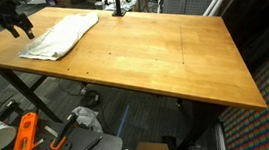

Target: Fold the towel

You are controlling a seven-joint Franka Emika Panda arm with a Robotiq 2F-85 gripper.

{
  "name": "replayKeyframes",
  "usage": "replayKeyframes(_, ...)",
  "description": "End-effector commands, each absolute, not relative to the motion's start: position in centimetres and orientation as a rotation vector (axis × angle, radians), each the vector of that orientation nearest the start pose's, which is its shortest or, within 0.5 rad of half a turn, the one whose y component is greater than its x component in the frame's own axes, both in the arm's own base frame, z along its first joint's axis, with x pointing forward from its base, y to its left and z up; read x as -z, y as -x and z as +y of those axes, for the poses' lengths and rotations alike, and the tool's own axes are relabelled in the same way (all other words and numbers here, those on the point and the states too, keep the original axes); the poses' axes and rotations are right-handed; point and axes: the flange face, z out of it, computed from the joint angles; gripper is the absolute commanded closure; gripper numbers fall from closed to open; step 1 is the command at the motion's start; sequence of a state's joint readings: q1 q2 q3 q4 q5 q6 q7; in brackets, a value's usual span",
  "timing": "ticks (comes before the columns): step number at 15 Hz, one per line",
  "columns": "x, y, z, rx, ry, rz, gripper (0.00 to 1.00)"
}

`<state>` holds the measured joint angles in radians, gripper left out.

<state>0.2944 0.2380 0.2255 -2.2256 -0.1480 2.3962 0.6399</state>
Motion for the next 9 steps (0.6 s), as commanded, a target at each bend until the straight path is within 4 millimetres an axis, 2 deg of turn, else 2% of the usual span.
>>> replayKeyframes(1, -26.2, -48.6, 26.5, -0.064, 3.221, 0.02, 0.0)
replayKeyframes(6, -25.1, -49.3, 24.8, -0.154, 3.258, 0.048, 0.0)
replayKeyframes(8, -24.7, -49.2, 24.3, -0.191, 3.269, 0.034, 0.1)
replayKeyframes(9, -24.5, -49.2, 24.1, -0.213, 3.272, 0.024, 0.2)
